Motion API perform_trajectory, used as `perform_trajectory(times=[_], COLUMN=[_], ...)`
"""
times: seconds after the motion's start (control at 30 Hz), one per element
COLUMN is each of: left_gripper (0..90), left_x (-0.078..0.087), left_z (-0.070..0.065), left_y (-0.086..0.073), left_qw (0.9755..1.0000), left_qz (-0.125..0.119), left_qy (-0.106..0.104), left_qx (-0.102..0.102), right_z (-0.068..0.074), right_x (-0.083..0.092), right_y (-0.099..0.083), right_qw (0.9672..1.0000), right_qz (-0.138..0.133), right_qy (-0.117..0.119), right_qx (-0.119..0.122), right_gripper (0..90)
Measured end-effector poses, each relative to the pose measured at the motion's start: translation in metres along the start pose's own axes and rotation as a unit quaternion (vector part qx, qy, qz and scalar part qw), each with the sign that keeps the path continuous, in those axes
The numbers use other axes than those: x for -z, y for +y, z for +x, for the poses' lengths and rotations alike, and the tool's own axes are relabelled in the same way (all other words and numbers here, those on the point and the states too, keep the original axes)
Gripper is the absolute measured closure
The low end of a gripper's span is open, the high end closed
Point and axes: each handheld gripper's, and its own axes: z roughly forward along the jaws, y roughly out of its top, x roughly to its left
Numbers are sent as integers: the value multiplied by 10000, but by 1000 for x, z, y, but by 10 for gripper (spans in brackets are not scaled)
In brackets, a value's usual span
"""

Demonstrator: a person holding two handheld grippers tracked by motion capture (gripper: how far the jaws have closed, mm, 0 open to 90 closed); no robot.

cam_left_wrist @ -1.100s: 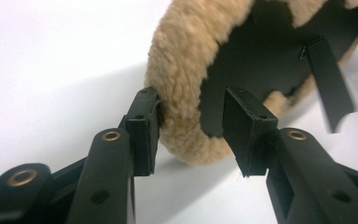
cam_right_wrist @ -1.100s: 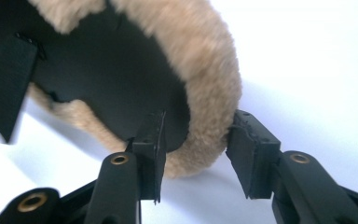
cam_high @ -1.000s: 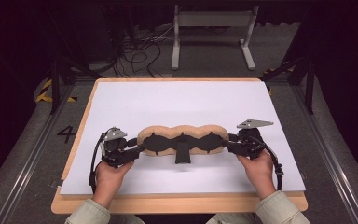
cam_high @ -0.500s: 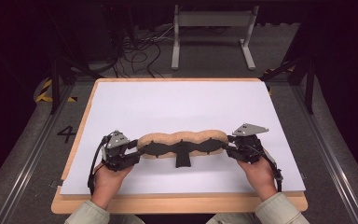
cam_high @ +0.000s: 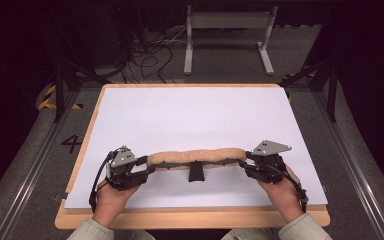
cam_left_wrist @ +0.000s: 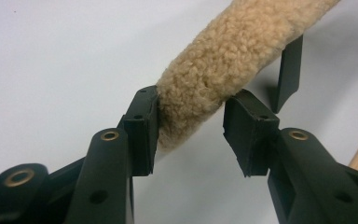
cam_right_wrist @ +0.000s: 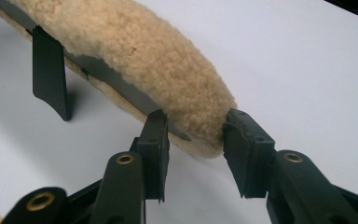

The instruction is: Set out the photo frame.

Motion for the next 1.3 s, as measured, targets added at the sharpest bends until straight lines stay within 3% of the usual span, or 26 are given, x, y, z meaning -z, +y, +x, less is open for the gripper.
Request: perform_trajectory(times=[0.1,0.27,0.37,0.57,0.87,1.0,1.17,1.2,1.3], left_gripper=[555,496,466,458,466,515,640,711,789], left_x=[1,1,4,14,21,25,24,23,19], left_z=[1,6,12,13,20,26,35,36,38], left_y=[-2,-4,-6,-11,-11,-12,-14,-14,-14], left_qw=[9999,9989,9984,9989,9986,9980,9980,9982,9988], left_qz=[12,73,51,50,-147,-289,-314,-306,-253], left_qy=[-139,-418,-538,-459,-498,-554,-434,-385,-228], left_qx=[93,221,156,-128,-77,45,328,344,365], right_z=[5,4,3,-3,-4,-8,-9,-12,-19], right_x=[2,3,5,5,10,16,23,25,28], right_y=[-2,-4,-5,-9,-13,-16,-19,-21,-23], right_qw=[9998,9999,9996,9998,9991,9988,9984,9986,9981], right_qz=[29,-97,-252,-194,-409,-476,-525,-519,-501], right_qy=[-86,12,-42,4,-90,-53,-84,-3,343], right_qx=[151,100,146,11,89,84,171,110,65], right_gripper=[587,531,539,547,532,529,528,549,636])
